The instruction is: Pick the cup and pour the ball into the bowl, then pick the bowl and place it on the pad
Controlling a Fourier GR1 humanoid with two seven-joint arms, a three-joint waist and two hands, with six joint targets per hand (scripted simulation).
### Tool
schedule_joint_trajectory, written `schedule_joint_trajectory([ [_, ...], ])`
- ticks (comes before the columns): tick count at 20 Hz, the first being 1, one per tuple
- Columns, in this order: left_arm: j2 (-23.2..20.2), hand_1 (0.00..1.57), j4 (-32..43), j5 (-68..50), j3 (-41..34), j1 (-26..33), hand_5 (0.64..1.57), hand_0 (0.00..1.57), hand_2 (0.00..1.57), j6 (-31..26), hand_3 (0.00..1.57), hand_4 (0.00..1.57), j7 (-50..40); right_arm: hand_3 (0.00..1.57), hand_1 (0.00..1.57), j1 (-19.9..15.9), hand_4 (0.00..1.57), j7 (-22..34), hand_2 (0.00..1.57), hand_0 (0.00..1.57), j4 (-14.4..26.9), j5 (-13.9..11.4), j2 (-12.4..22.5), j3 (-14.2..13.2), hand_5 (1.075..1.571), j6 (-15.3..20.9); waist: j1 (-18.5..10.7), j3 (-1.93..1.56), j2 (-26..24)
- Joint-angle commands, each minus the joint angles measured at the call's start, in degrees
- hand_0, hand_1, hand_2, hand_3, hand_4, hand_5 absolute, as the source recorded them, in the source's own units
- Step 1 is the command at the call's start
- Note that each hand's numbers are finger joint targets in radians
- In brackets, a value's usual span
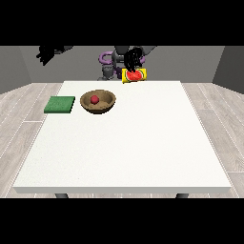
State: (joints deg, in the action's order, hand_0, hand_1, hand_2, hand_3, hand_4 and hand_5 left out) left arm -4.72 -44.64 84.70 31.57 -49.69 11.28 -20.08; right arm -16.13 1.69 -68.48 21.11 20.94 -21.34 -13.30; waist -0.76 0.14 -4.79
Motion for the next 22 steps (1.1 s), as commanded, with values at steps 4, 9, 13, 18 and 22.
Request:
schedule_joint_trajectory([
  [4,-3.75,0.0,-6.62,-16.89,-12.47,11.27,1.521,0.0,1.57,12.16,1.42,0.8,8.1,0.0,0.0,-0.27,0.54,0.73,0.0,0.0,-1.1,-1.24,-0.31,-1.01,1.568,4.9,-7.36,0.07,1.19],
  [9,4.53,0.79,-14.42,-42.85,-19.33,19.73,1.541,0.79,0.49,15.58,0.0,0.9,11.34,0.24,0.0,-2.45,0.58,-0.71,0.0,0.0,-3.12,-0.37,-3.2,0.6,1.563,4.41,-3.92,1.21,6.76],
  [13,4.64,0.0,-21.49,-62.65,-18.45,24.8,1.479,0.0,0.0,14.36,0.0,0.86,19.23,0.22,0.0,-5.04,0.58,-1.27,0.0,0.0,-3.57,-0.99,-4.33,1.88,1.565,5.13,-3.21,0.92,11.96],
  [18,4.7,0.0,-26.11,-75.76,-16.34,32.11,1.457,0.0,0.0,8.26,0.0,0.9,35.84,0.0,0.0,-4.84,0.55,-4.46,0.0,0.0,-4.76,-4.62,-8.83,3.71,1.567,11.07,-7.2,0.15,16.02],
  [22,4.58,0.0,-25.37,-77.77,-17.61,34.4,1.448,0.0,0.0,4.32,0.0,0.9,43.34,0.0,0.0,-4.62,0.5,-9.62,0.0,0.0,-1.38,-6.01,-11.26,4.18,1.566,12.46,-7.72,-0.11,17.56],
])
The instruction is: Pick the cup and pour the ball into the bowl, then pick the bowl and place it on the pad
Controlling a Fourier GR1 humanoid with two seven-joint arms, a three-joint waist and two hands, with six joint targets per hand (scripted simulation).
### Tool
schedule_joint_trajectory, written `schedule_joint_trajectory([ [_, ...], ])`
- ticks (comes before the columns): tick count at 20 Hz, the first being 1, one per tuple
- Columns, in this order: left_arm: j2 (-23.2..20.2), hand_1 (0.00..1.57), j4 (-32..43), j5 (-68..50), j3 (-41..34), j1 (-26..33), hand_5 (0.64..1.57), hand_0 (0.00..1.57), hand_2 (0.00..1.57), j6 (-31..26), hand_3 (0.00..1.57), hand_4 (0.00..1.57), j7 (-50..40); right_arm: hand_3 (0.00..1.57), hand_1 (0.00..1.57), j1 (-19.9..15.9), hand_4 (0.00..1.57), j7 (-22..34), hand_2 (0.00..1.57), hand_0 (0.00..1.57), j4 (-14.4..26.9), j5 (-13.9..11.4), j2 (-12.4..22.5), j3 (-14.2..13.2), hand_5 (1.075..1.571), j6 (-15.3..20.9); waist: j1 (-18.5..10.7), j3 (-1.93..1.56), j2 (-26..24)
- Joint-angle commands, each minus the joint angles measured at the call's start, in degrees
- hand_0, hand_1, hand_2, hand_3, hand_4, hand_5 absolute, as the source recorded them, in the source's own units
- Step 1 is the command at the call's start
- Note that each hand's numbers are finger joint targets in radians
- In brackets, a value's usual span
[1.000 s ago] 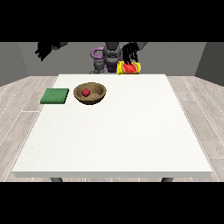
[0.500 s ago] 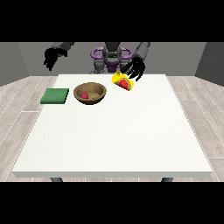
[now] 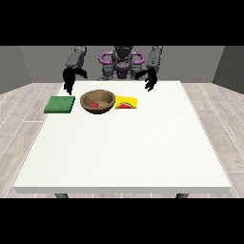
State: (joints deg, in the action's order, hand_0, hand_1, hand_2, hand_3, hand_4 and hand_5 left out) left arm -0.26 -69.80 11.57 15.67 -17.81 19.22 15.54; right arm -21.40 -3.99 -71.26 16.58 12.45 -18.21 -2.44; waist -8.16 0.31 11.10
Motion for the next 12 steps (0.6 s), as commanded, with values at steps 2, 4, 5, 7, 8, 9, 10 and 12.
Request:
schedule_joint_trajectory([
  [2,0.25,0.0,-2.36,-5.5,0.47,1.25,1.446,0.0,0.0,-3.59,0.0,0.9,5.39,0.0,0.0,-1.5,0.51,-7.56,0.0,0.0,6.44,-2.9,-3.37,0.95,1.569,2.91,-1.07,-0.31,2.81],
  [4,0.24,0.0,-4.43,-5.1,2.32,4.63,1.445,0.0,0.0,-2.85,0.0,0.91,5.05,0.0,0.0,-1.79,0.52,-10.06,0.0,0.0,12.35,-3.26,-1.94,0.69,1.57,1.04,-0.83,-0.32,0.48],
  [5,-0.98,0.0,-7.85,-4.25,1.57,4.17,1.444,0.0,0.0,-6.39,0.0,0.92,-1.05,0.0,0.0,-0.66,0.51,-12.81,0.0,0.0,15.88,-2.61,-0.98,-0.7,1.57,-0.83,-1.6,-0.35,-0.92],
  [7,-2.32,0.0,-6.8,-6.25,-1.77,3.88,1.436,0.0,0.0,-8.01,0.0,0.92,2.33,0.0,0.0,-2.23,0.45,-13.3,0.0,0.0,18.62,-2.54,-0.41,-0.58,1.57,-1.21,-0.76,-0.33,-0.15],
  [8,-0.72,0.0,-7.37,-4.82,-0.57,5.26,1.436,0.0,0.0,-6.29,0.0,0.92,0.42,0.0,0.0,-1.41,0.43,-13.65,0.0,0.0,19.89,-3.59,-2.34,1.27,1.57,-0.67,-0.01,-0.33,-2.66],
  [9,-2.71,0.0,-3.85,-6.08,-3.03,5.92,1.435,0.0,0.0,-8.66,0.0,0.93,4.97,0.0,0.0,-3.75,0.42,-12.55,0.0,0.0,19.96,-3.57,-2.95,1.76,1.57,1.11,0.39,-0.32,-1.97],
  [10,-1.82,0.0,-7.75,-4.7,-0.63,7.72,1.434,0.0,0.0,-7.82,0.0,0.94,0.96,0.0,0.0,-1.35,0.43,-14.95,0.0,0.0,22.05,-4.27,-3.79,2.03,1.57,0.78,0.0,-0.33,-4.23],
  [12,-1.21,0.0,-10.09,-3.08,-0.65,5.06,1.433,0.0,0.0,-6.65,0.0,0.95,-1.14,0.0,0.0,-4.44,0.4,-18.05,0.0,0.0,27.59,-2.55,-0.24,-0.54,1.57,-2.96,-0.53,-0.35,-1.17],
])
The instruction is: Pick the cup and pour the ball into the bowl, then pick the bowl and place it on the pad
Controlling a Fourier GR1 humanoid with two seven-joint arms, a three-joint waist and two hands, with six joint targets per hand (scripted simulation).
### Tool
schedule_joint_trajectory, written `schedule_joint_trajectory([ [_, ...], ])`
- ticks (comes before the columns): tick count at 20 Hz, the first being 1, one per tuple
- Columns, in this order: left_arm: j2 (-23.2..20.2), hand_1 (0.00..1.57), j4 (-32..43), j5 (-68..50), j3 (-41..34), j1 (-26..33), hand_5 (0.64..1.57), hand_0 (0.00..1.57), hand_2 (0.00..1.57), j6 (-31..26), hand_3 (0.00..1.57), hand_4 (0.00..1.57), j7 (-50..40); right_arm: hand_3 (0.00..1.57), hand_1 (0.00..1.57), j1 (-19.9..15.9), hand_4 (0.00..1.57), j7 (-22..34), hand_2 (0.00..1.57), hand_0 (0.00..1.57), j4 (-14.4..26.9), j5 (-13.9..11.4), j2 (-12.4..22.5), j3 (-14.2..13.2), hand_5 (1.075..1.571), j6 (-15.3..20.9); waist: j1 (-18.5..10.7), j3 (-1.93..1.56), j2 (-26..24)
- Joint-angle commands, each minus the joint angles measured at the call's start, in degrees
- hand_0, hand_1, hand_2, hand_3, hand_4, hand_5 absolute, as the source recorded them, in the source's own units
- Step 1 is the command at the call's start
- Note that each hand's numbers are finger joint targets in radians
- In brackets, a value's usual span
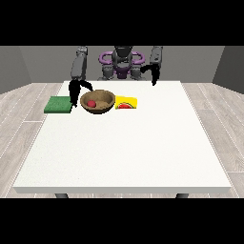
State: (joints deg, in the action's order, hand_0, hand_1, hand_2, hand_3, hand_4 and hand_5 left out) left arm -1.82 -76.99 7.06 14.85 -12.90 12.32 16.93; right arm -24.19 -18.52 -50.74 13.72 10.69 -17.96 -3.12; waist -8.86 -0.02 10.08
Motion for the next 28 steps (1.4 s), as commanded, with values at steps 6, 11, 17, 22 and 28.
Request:
schedule_joint_trajectory([
  [6,-0.61,0.0,-4.85,1.09,-2.68,-2.43,1.43,0.0,0.0,-1.58,0.0,0.96,-2.32,0.0,0.0,-2.68,0.35,-10.87,0.0,0.0,14.13,-0.69,2.31,-0.82,1.571,-4.21,0.93,-0.03,3.52],
  [11,0.5,0.0,-8.67,3.25,1.11,4.29,1.424,0.0,0.0,-1.91,0.0,0.96,-3.57,0.0,0.0,-3.49,0.36,-12.89,0.0,0.0,19.34,-1.2,-0.84,-0.37,1.571,-0.53,-0.69,-0.02,0.56],
  [17,-1.18,0.0,-8.43,2.13,-1.8,3.44,1.424,0.0,0.0,-3.94,0.0,0.95,-1.94,0.0,0.0,-5.04,0.5,-14.47,0.0,0.0,20.88,1.49,-1.67,-1.78,1.56,-2.71,-0.09,-0.01,2.16],
  [22,-0.75,0.0,-13.16,3.49,0.09,0.52,1.421,0.0,0.0,-3.61,0.0,0.95,-4.87,1.01,1.57,-3.87,0.84,-10.97,1.57,1.57,23.81,5.01,-0.91,-6.61,1.457,1.89,-2.21,-0.08,6.93],
  [28,-2.13,0.0,-12.0,1.4,-0.93,3.29,1.382,0.0,0.0,-6.0,0.0,1.01,-4.56,1.57,1.57,-3.86,0.94,-6.17,1.57,1.57,21.83,5.44,1.32,-6.57,1.488,4.63,-2.63,0.05,3.15],
])
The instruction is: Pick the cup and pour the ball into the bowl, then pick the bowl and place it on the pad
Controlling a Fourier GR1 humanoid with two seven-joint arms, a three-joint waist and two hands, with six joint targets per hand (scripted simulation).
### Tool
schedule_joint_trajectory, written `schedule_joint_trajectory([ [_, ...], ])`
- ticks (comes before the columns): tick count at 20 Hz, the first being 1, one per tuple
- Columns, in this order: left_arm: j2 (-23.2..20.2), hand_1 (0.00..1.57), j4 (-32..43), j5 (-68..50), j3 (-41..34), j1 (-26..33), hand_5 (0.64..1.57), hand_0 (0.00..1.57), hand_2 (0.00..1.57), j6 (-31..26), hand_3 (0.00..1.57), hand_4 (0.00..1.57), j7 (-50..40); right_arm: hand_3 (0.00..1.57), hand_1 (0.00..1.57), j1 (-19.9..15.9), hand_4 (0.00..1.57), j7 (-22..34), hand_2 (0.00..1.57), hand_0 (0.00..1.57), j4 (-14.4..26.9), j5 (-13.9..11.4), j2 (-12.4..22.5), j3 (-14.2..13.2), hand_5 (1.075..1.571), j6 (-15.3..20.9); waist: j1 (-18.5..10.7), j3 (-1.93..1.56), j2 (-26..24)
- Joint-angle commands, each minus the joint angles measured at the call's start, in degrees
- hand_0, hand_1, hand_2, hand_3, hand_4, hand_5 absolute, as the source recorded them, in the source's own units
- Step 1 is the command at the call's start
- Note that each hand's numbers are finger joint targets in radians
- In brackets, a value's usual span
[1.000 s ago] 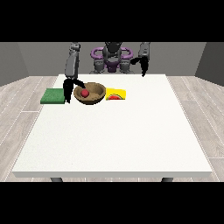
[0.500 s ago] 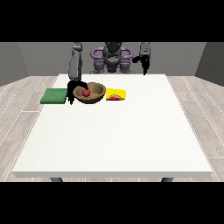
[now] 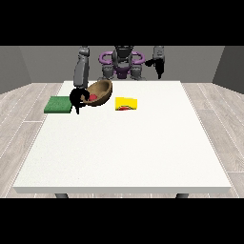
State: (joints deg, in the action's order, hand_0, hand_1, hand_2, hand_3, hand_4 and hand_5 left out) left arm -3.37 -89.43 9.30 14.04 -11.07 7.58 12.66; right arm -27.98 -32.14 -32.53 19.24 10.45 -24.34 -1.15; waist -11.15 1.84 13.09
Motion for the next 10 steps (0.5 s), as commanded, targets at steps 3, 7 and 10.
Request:
schedule_joint_trajectory([
  [3,0.4,0.0,2.98,-0.64,-0.75,2.16,1.362,0.0,0.0,-0.28,0.0,1.09,-0.88,1.45,1.57,-2.75,0.94,13.56,1.57,1.57,2.49,-0.14,3.17,0.6,1.482,6.28,1.41,-1.8,-4.1],
  [7,-1.78,0.0,5.61,-3.78,-4.67,3.45,1.358,0.0,0.0,-2.88,0.0,1.13,-0.68,1.49,1.57,-3.2,0.94,20.1,1.57,1.57,0.91,0.19,5.83,1.76,1.499,7.14,4.31,-1.81,-8.85],
  [10,0.42,0.0,9.92,-2.22,-5.01,4.29,1.357,0.0,0.0,0.0,0.0,1.15,3.78,1.27,1.57,-5.57,0.93,24.42,1.57,1.57,-0.69,-0.25,8.35,2.83,1.499,7.84,6.46,-1.81,-9.05],
])
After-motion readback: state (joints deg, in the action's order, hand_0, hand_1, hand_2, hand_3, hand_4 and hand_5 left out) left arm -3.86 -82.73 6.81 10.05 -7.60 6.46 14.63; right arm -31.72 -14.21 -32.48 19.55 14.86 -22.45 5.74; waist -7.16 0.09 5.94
